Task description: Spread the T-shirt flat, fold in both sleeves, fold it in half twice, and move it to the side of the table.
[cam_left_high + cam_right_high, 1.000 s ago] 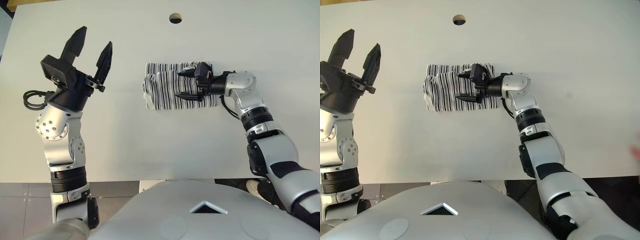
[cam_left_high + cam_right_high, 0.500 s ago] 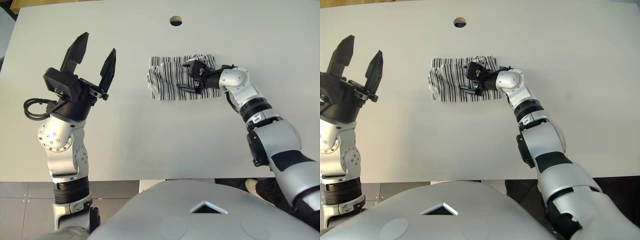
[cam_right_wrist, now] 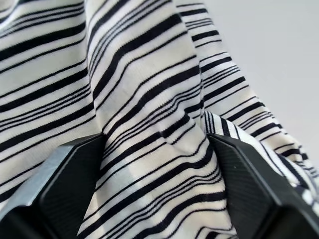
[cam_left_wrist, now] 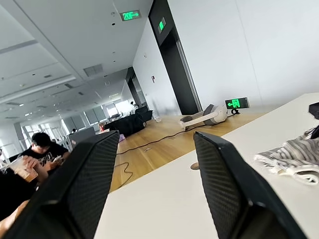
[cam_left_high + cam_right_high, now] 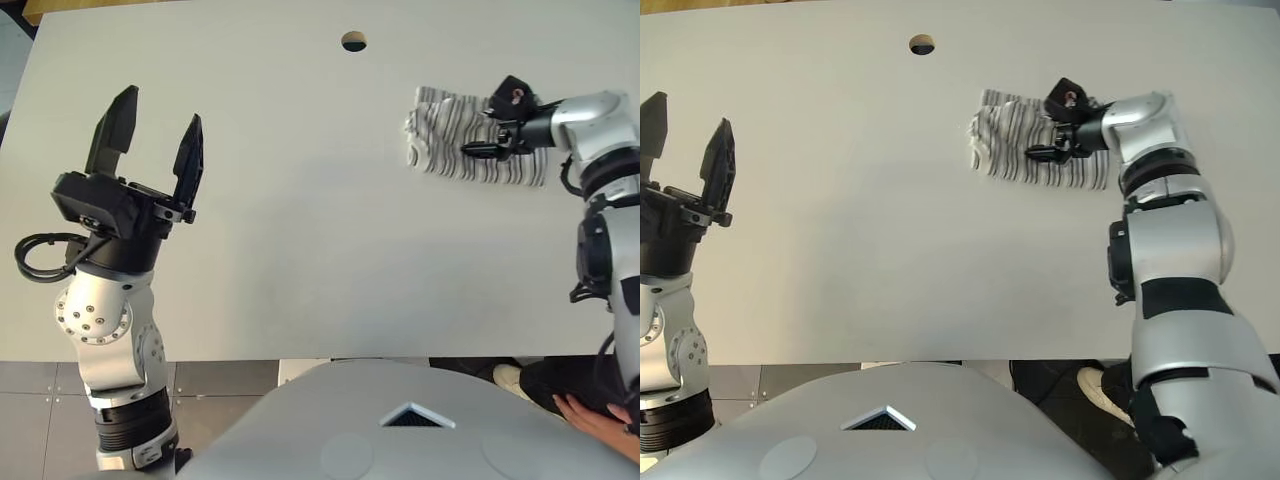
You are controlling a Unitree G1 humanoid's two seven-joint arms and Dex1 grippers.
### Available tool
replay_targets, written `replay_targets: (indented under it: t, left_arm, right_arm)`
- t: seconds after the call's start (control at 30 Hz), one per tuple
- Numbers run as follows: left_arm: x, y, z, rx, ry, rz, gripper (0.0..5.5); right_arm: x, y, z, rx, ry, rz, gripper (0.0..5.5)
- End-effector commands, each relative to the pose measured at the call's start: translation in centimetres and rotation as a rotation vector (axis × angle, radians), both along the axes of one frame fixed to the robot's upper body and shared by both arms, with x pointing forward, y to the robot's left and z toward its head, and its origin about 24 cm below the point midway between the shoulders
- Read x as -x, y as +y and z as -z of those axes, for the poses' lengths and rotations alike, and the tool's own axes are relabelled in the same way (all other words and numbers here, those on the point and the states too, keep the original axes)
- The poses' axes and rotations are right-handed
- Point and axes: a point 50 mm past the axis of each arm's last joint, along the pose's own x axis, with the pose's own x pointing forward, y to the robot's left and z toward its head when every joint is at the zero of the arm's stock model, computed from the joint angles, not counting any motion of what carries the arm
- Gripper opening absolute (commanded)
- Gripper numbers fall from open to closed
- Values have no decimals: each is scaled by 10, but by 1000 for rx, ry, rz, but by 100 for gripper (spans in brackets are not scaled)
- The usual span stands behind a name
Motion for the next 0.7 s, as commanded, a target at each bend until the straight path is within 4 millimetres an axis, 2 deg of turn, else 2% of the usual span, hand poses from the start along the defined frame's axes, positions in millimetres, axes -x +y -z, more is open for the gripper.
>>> replay_targets:
  t: [0.03, 0.17, 0.23, 0.33, 0.4, 0.5, 0.57, 0.67, 0.7]
  left_arm:
    - [-9, 0, -3, -26, 5, 48, 278]
    - [-19, -3, -3, -31, 9, 100, 278]
    - [-23, -4, -2, -32, 10, 119, 278]
    - [-29, -7, -3, -30, 6, 142, 278]
    - [-31, -10, -1, -28, 7, 156, 278]
    - [-32, -13, 3, -32, 16, 167, 278]
    - [-29, -13, 4, -34, 20, 157, 278]
    - [-31, -14, 7, -37, 47, 158, 278]
    - [-29, -15, 10, -26, 63, 156, 278]
  right_arm:
    - [38, -51, 27, 150, 162, 95, 371]
    - [60, -81, 30, 250, 219, 77, 371]
    - [65, -88, 29, 299, 226, 43, 371]
    - [62, -91, 23, 365, 179, -28, 371]
    - [51, -86, 13, 340, 97, -31, 371]
    - [28, -70, -14, 204, -30, -58, 371]
    - [13, -53, -36, 112, -95, -139, 371]
    - [-3, -34, -75, -15, -205, -242, 371]
    - [-11, -25, -93, -97, -296, -248, 371]
